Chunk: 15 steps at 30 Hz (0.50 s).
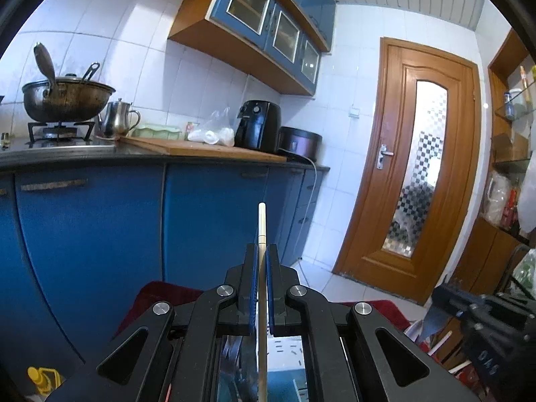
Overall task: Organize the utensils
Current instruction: 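Lower the wooden chopstick and the fork into the caddy with both grippers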
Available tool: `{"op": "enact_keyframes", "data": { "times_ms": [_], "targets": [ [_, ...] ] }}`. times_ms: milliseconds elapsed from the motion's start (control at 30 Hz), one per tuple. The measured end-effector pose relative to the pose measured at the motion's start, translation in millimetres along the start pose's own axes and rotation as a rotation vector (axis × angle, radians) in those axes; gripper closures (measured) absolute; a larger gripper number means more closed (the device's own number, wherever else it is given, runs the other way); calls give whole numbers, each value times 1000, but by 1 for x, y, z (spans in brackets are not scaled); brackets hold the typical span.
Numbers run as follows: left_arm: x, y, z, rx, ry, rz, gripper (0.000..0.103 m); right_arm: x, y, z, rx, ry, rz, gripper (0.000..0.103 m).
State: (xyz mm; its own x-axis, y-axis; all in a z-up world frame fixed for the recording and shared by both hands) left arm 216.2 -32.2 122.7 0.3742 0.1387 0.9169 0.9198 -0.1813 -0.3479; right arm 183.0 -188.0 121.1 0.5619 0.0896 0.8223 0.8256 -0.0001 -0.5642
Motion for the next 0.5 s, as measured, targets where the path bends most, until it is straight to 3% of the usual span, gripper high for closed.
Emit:
{"op": "enact_keyframes", "data": {
  "times_ms": [133,500],
  "targets": [
    [-7,1,1,-4,8,9,99,-8,10,5,12,-9,48,100],
    [-18,1,-1,-15,25,41,99,-12,11,9,42,-10,76,100]
  ]
}}
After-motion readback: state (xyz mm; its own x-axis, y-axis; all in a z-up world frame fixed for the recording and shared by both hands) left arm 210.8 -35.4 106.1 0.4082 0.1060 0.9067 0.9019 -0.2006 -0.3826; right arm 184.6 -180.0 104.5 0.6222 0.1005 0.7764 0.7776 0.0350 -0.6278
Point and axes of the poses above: each gripper's, at about its wrist camera, not at the fingertips, and y roughly the way its jaws point, z to its left, x to its top, the point moved 4 cm from there along y, roughly the way its jaws point, and after that the axes turned 7 degrees about z, right-handed, at the moved point
